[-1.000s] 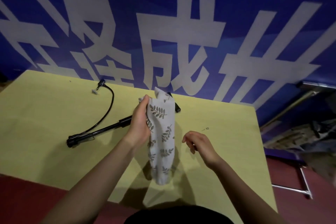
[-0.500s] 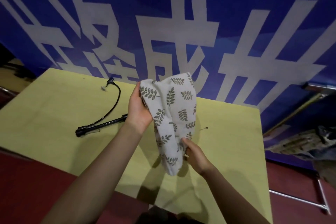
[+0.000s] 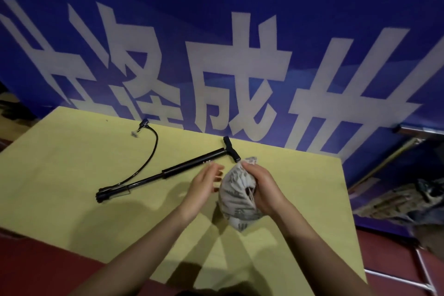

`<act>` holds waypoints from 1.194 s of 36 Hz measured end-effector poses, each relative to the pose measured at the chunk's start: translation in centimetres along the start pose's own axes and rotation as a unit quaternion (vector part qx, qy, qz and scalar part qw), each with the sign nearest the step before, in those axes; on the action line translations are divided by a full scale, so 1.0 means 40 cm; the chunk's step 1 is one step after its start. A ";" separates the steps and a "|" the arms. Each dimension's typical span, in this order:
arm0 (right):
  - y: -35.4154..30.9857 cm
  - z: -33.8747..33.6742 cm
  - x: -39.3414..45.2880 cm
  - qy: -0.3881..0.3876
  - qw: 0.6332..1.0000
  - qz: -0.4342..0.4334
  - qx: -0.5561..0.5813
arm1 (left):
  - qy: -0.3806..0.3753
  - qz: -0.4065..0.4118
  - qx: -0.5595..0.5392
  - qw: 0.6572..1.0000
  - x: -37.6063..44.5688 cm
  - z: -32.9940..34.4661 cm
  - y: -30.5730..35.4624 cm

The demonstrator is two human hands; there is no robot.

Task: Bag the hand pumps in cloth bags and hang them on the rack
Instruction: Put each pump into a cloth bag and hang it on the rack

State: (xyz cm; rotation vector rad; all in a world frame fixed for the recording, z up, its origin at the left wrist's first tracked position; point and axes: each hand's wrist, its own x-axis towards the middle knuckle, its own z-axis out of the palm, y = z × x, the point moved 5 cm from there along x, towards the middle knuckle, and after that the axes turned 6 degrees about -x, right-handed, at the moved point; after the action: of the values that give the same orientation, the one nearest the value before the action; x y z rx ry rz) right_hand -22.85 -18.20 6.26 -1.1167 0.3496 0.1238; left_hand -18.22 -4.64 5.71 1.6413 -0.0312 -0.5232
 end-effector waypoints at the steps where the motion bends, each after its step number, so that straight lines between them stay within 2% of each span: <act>1: -0.009 0.009 0.006 -0.010 1.000 -0.004 0.023 | -0.007 -0.010 -0.016 1.000 -0.006 0.015 -0.008; 4: -0.026 0.020 0.023 -0.034 0.997 -0.017 0.063 | -0.025 -0.039 -0.054 0.997 -0.010 0.046 -0.015; 11: -0.036 0.001 0.038 0.033 0.997 -0.046 0.043 | -0.027 -0.013 -0.133 0.991 0.018 0.082 0.023; 14: -0.042 0.002 0.044 0.035 0.997 -0.045 0.046 | -0.036 -0.030 -0.191 0.980 0.038 0.091 0.033; 20: -0.055 -0.001 0.049 0.062 0.989 -0.090 -0.099 | -0.011 -0.080 -0.289 0.954 0.088 0.075 0.038; 23: -0.024 0.004 0.045 0.031 0.989 -0.069 -0.129 | -0.002 -0.094 -0.303 0.948 0.107 0.062 0.034; 29: 0.033 -0.005 0.037 0.068 0.979 -0.022 -0.191 | 0.010 -0.098 -0.329 0.939 0.131 0.028 0.033; 33: 0.038 0.004 0.028 0.085 0.982 -0.021 -0.169 | 0.020 -0.093 -0.323 0.942 0.131 0.015 0.028; 37: 0.048 0.003 0.025 0.066 0.993 -0.004 -0.100 | 0.036 -0.076 -0.313 0.946 0.123 0.001 0.029; 43: 0.083 0.017 0.024 0.040 0.977 0.000 -0.211 | 0.041 -0.052 -0.286 0.956 0.105 -0.009 0.014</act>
State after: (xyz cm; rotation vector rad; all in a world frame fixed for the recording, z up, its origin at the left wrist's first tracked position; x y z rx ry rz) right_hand -22.71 -16.20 3.37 -1.5452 0.4074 0.1580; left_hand -14.16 -5.73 4.94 1.0978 0.2503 -0.4873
